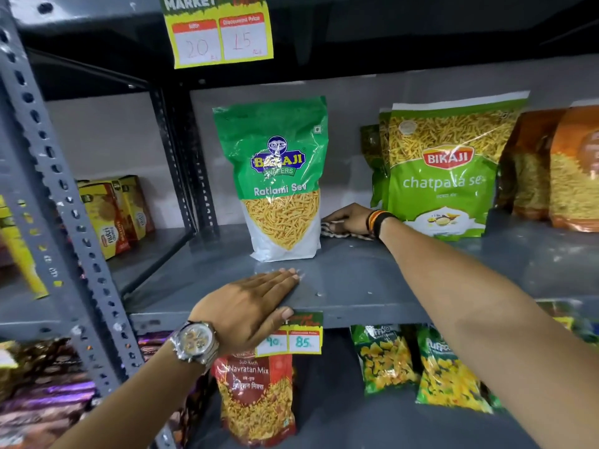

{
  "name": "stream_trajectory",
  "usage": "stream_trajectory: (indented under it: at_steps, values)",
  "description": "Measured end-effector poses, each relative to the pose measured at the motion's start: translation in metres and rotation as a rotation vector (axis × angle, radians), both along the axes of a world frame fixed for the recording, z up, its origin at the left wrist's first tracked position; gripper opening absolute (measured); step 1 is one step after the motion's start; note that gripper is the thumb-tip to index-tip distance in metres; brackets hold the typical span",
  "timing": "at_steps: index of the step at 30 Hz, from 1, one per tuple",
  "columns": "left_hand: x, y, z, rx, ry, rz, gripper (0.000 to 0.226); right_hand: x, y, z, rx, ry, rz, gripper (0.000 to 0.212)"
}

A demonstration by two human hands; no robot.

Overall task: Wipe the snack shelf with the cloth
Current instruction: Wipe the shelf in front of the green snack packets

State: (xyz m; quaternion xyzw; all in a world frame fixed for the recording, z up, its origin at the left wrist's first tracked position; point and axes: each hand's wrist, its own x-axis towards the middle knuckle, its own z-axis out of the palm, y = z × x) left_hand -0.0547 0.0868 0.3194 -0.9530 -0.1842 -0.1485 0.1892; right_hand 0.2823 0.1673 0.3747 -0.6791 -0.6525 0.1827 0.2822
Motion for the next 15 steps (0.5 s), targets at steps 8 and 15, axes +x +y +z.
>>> stream_trajectory:
  at_steps: [8,15]
  values:
    - [0.000,-0.003,0.002,-0.019,0.000,0.028,0.069,-0.015,-0.120,-0.004,0.008,-0.035,0.165,0.033]
    - [0.000,-0.006,0.004,-0.021,-0.004,0.010,0.066,-0.005,-0.123,0.005,0.124,0.014,-0.001,0.031]
